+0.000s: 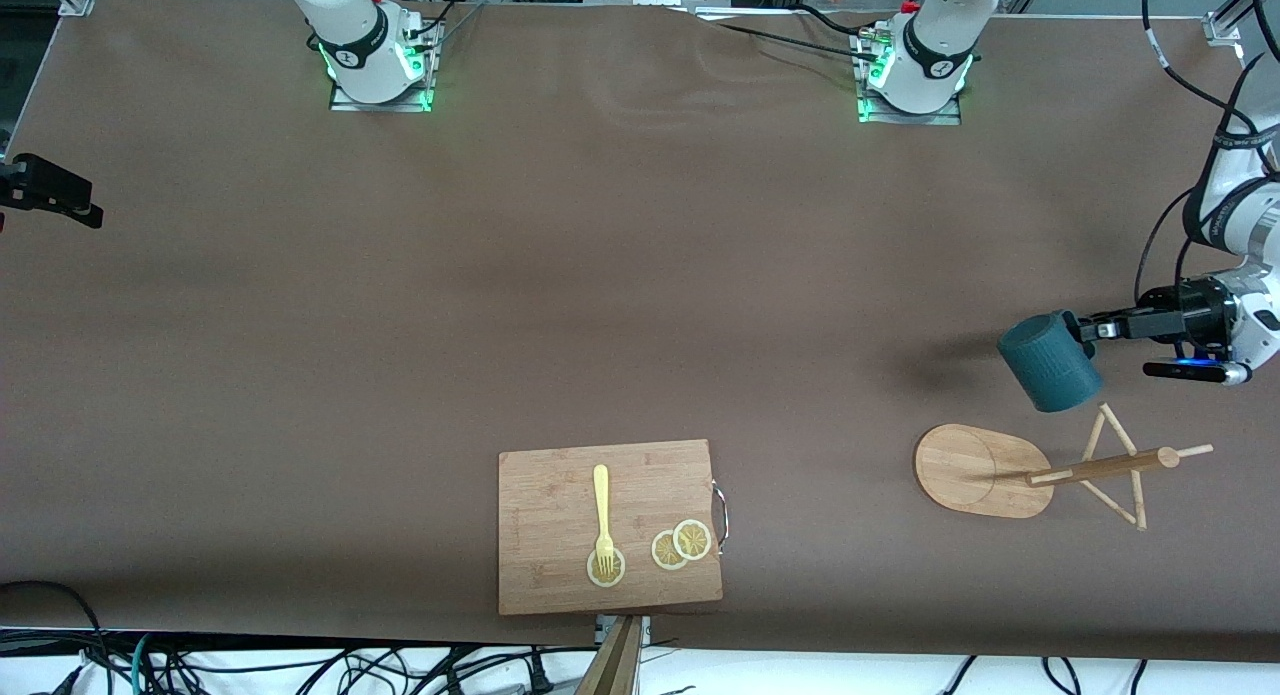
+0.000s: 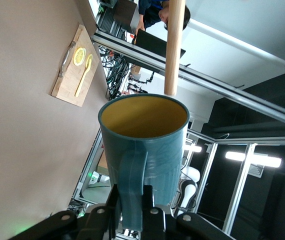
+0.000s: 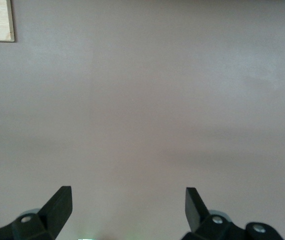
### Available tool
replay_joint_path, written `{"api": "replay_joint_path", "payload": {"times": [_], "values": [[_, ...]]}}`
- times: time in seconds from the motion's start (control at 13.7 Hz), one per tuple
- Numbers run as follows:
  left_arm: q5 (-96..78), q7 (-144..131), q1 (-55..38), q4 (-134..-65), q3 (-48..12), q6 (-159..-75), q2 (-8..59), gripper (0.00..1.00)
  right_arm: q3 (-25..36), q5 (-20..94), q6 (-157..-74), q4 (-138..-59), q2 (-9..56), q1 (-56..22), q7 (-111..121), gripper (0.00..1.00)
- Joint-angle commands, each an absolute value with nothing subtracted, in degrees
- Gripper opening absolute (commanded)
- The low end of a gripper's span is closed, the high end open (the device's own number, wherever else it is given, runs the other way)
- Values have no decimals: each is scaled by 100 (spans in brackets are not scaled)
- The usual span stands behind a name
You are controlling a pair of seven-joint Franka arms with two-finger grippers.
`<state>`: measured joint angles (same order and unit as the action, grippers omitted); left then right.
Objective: Pass cup and hang on rack
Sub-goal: 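Lift the mug with the left gripper toward the wooden rack, then lower the mug handle onto a rack peg with the left gripper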
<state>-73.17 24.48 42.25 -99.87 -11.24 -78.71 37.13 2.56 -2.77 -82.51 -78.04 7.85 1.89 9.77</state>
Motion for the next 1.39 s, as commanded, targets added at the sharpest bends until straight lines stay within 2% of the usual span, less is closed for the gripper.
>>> {"api": "replay_joint_path", "payload": {"times": [0.0, 0.44, 0.73, 0.88, 0.95, 1.02, 1.1, 1.32], "values": [[-7163, 1917, 4280, -9397, -1187, -7682, 3981, 2, 193, -343, -8279, -7831, 738, 255, 1046, 100], [-7198, 1415, 4280, -8360, -1187, -7717, 4947, 3, 193, -334, -8271, -7840, 738, 255, 993, 100], [-7409, 976, 4272, -8236, -1143, -7980, 5071, 3, 202, -325, -8271, -7831, 738, 255, 993, 100], [-7427, 661, 4271, -8174, -1143, -7989, 5097, 6, 193, -334, -8271, -7831, 738, 255, 993, 100], [-7427, 537, 4271, -8156, -1143, -7998, 5098, 14, 202, -325, -8271, -7840, 738, 255, 993, 100], [-7409, 536, 4271, -8130, -1143, -7998, 5098, 53, 202, -325, -8279, -7831, 738, 264, 993, 100], [-7392, 580, 4271, -8130, -1143, -7998, 5089, 100, 202, -325, -8271, -7840, 738, 255, 993, 100], [-6719, 527, 4237, -8112, -1011, -7972, 4888, 100, 202, -325, -8271, -7840, 738, 255, 993, 100]]}}
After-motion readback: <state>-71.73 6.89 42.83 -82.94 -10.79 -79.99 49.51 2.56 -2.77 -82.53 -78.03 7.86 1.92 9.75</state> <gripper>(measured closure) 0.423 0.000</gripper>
